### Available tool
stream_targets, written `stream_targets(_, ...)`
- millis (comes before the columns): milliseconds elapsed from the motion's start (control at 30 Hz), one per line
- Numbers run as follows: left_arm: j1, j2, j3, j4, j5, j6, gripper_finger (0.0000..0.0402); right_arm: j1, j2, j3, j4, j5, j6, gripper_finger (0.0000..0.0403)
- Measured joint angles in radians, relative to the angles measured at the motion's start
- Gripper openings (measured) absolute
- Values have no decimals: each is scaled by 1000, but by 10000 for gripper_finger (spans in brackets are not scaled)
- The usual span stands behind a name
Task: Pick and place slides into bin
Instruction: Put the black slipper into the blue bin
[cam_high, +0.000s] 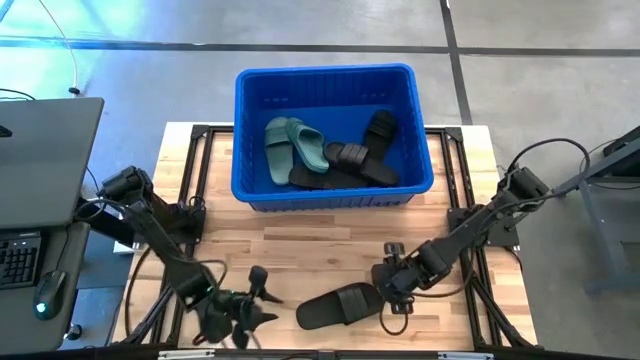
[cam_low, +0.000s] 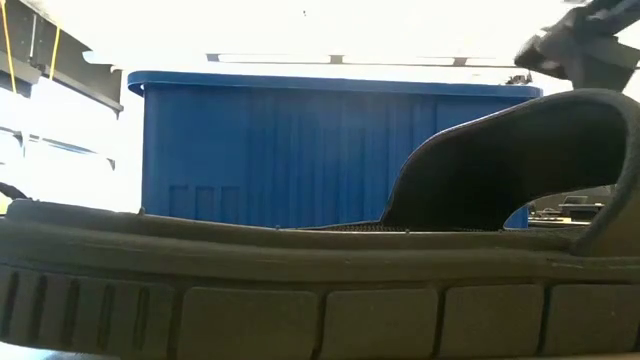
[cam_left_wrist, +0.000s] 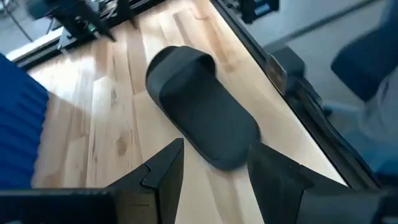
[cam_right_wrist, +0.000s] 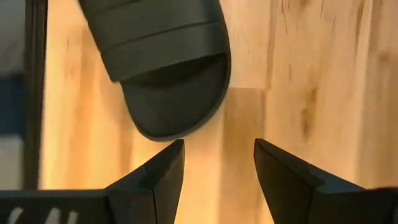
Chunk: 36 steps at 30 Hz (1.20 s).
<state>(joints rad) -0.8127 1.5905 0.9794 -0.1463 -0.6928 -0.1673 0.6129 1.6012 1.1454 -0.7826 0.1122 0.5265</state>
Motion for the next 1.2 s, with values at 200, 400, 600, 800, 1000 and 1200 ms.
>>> stream_targets(200,98,0,-36,88,103,-85,161,30,2,-55,194,21,255,184)
stream_targets(400,137,68,-40,140,190,-111,161,37,32,-140,234,39,384,184)
stream_targets(600,145,129,-39,158,210,-137,161,14,40,-181,282,44,464,184)
stream_targets(800,145,143,-39,177,206,-152,161,-3,46,-179,303,33,527,184)
stream_targets(1000,145,143,-39,176,205,-152,161,-3,112,-179,321,-2,552,184)
stream_targets(1200,145,143,-39,176,203,-152,161,-10,159,-178,363,-27,560,178)
